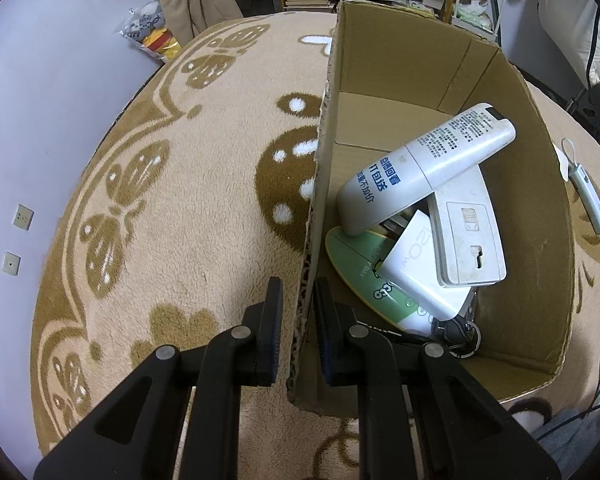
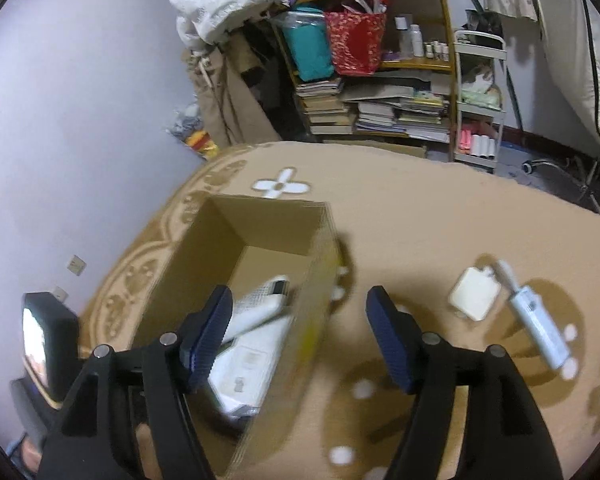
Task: Organize rigid objects
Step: 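Move the right tool back and grasp the light-blue power bank, then carry the light-blue power bank into the box and release it, then move the right tool back and grasp the white square charger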
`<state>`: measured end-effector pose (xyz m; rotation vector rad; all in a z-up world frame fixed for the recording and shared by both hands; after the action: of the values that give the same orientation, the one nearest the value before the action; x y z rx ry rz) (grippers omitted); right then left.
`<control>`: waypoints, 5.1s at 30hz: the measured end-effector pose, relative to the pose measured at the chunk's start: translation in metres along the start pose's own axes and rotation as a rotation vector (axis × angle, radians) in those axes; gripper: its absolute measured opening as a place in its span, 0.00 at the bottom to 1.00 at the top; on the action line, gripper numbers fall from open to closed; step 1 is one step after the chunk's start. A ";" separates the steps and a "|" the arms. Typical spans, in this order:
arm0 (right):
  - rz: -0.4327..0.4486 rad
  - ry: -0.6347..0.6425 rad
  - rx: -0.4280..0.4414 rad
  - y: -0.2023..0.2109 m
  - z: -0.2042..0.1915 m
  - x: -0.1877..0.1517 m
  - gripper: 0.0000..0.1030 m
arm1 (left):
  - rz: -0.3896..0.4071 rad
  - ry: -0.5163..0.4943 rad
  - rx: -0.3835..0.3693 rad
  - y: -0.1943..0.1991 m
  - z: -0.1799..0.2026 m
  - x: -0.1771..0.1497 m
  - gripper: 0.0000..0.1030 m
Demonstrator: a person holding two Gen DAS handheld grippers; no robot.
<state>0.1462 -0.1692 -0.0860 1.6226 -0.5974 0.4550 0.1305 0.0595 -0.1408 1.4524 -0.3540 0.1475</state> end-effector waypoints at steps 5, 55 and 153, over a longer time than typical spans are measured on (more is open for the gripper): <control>0.009 -0.011 -0.115 -0.009 0.034 0.002 0.86 | 0.002 -0.007 0.008 0.001 0.000 0.000 0.15; -0.115 -0.288 -0.390 -0.073 0.209 -0.063 0.28 | 0.002 -0.024 0.071 0.001 0.007 0.001 0.15; -0.035 -0.093 -0.247 -0.065 0.088 0.006 0.82 | 0.025 -0.025 0.077 0.001 0.011 0.011 0.14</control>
<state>0.1871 -0.2518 -0.1447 1.4215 -0.6665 0.2692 0.1384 0.0472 -0.1353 1.5277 -0.3909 0.1645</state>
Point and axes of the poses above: each gripper's, at about its wrist camera, not at the fingertips, and y roughly against the way its jaws point, z to its right, x to its top, the point moved 2 cm from there along -y, roughly the way its jaws point, and after that the axes turned 12 degrees about -x, right-handed, at the moved point
